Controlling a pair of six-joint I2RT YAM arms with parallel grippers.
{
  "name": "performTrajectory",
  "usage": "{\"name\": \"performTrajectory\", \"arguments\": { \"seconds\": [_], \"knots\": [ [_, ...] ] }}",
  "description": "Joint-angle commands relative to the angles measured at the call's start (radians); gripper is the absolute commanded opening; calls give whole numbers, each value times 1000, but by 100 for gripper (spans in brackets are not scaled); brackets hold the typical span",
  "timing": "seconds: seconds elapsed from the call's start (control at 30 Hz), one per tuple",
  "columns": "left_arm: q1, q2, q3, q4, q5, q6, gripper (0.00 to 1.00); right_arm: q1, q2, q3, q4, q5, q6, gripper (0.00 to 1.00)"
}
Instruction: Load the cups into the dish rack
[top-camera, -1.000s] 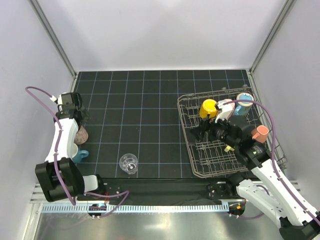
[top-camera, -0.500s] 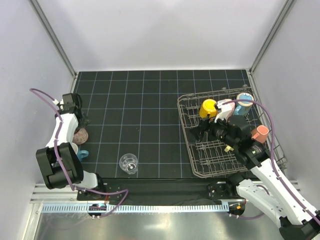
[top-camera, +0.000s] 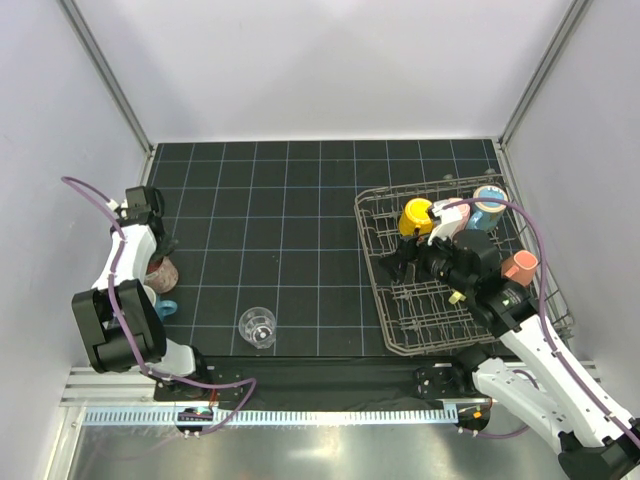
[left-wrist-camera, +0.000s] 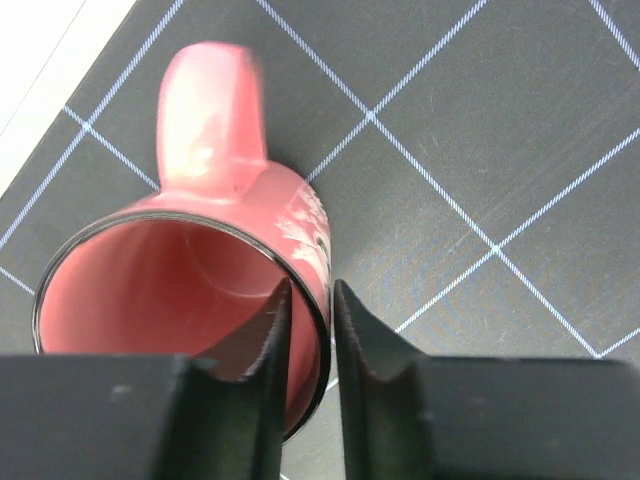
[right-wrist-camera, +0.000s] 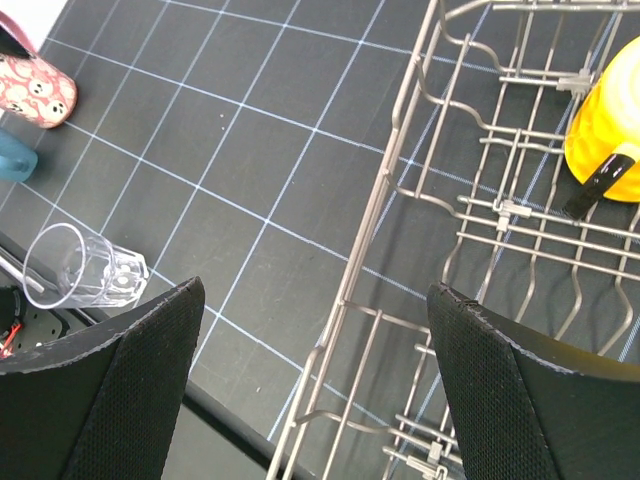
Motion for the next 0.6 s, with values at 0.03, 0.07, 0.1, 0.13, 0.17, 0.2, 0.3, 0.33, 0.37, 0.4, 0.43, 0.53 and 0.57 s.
{"name": "performTrajectory", "arguments": {
  "seconds": [0.03, 0.07, 0.1, 0.13, 0.17, 0.2, 0.3, 0.33, 0.37, 0.4, 0.43, 0.53, 0.57],
  "knots": [
    [5, -9, 26, -5, 13, -7, 14, 4, 1, 45, -17, 26, -11, 91],
    [4, -12, 24, -7, 14, -8, 6, 5, -1, 45, -18, 35, -9, 91],
    [4, -13, 23, -8, 19, -7, 3, 5, -1, 48, -21, 36, -8, 91],
    [4, -15, 23, -8, 20, -8, 0, 4, 1, 50, -26, 36, -6, 91],
    [4, -19, 23, -8, 25, -7, 0, 5, 2, 51, -27, 37, -6, 91],
    [4, -24, 23, -8, 29, -7, 0, 5, 5, 56, -32, 46, -2, 91],
    [-28, -76, 17, 1, 89, 7, 0, 4, 21, 77, -57, 87, 14, 92],
    [-48, -99, 15, 13, 89, 12, 0, 4, 28, 85, -82, 103, 18, 94],
    [-68, -123, 12, 19, 95, 15, 0, 5, 42, 94, -98, 121, 24, 97],
    [-119, -183, 9, 27, 109, 24, 0, 5, 50, 111, -130, 132, 35, 100],
    [-143, -211, 8, 45, 126, 26, 0, 5, 56, 116, -139, 132, 40, 100],
    [-255, -349, -2, 82, 235, 32, 0, 4, 65, 125, -149, 129, 50, 100],
    [-300, -378, -5, 104, 299, 30, 0, 5, 68, 126, -152, 123, 53, 100]
  ]
}}
